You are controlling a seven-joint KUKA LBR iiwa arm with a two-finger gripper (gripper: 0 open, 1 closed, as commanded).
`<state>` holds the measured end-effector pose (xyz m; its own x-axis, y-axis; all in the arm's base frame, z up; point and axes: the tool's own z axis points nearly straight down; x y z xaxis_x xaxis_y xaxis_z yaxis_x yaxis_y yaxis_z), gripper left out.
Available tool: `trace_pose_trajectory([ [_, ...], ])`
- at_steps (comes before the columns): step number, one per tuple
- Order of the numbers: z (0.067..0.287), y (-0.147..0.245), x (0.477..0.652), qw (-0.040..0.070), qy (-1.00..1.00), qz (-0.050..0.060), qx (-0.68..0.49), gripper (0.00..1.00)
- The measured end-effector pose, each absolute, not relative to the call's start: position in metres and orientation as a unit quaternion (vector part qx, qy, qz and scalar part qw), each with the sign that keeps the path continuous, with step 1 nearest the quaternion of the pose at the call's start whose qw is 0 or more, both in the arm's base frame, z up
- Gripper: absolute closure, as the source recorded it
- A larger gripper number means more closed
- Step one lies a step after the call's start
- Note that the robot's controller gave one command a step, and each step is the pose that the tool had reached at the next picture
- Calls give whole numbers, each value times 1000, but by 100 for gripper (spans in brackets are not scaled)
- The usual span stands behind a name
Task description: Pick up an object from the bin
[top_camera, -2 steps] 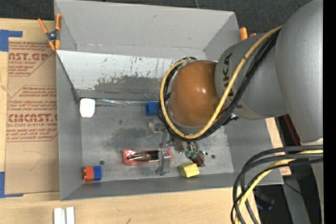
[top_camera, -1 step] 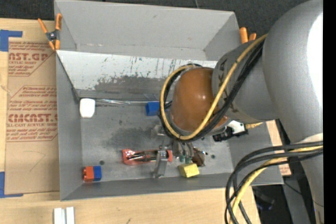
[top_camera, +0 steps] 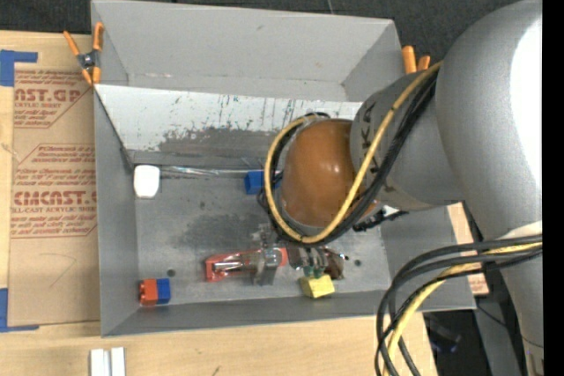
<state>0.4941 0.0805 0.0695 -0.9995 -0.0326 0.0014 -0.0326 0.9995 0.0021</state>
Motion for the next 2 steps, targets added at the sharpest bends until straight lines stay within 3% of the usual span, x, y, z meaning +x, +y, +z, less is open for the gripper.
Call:
trace_pose_trajectory([
  [2, 72, 80, 493, 2, -1000, -1, 16, 100],
])
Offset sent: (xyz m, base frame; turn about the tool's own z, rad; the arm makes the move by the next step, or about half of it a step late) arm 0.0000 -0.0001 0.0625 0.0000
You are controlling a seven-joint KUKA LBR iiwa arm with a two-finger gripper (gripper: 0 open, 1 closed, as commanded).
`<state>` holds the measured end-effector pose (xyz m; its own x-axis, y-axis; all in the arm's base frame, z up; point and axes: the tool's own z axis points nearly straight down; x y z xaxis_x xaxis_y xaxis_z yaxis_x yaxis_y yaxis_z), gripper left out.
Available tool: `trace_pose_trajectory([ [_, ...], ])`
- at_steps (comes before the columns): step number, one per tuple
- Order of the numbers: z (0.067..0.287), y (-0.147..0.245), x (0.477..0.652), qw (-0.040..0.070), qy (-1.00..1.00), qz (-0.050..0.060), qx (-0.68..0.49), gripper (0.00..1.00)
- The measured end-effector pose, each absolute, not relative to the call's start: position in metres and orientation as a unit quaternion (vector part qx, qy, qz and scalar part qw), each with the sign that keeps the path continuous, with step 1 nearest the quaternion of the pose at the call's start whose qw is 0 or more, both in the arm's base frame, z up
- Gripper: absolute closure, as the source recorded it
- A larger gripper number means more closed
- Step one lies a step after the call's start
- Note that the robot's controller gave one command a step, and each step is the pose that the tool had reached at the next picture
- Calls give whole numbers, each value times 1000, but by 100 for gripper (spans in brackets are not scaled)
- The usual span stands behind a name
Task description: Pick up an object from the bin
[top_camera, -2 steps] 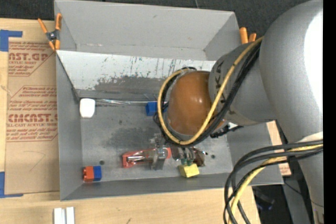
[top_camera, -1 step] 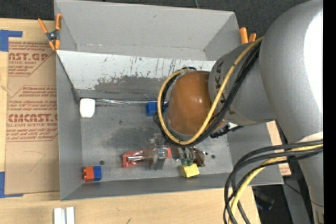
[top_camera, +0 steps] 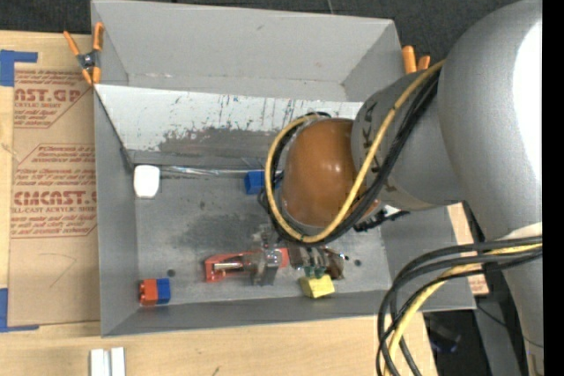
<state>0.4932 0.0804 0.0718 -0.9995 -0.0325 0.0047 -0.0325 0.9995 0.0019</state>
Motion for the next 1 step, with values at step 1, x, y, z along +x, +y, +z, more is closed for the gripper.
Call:
trace_pose_trajectory([
  [1, 91, 80, 490, 7, -1000, 0, 16, 100],
])
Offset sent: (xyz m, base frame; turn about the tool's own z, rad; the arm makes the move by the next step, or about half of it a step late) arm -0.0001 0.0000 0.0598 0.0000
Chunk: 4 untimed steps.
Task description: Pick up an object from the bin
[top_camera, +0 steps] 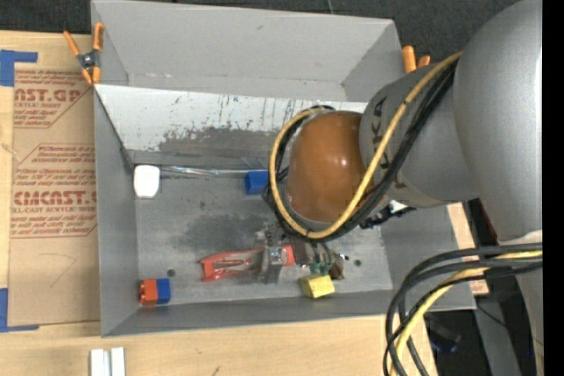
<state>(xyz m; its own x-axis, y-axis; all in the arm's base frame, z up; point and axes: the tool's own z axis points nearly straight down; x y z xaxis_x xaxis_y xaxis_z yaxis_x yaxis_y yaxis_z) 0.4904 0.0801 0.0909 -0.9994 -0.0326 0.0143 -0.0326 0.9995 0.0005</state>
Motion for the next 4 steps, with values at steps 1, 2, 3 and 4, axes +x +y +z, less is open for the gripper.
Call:
trace_pose_trajectory([
  [1, 114, 80, 492, 3, -1000, -1, 16, 100],
  [2, 127, 81, 493, 2, -1000, -1, 16, 100],
  [3, 134, 81, 493, 3, -1000, -1, 16, 100],
  [4, 142, 81, 492, 5, -1000, 0, 16, 100],
])
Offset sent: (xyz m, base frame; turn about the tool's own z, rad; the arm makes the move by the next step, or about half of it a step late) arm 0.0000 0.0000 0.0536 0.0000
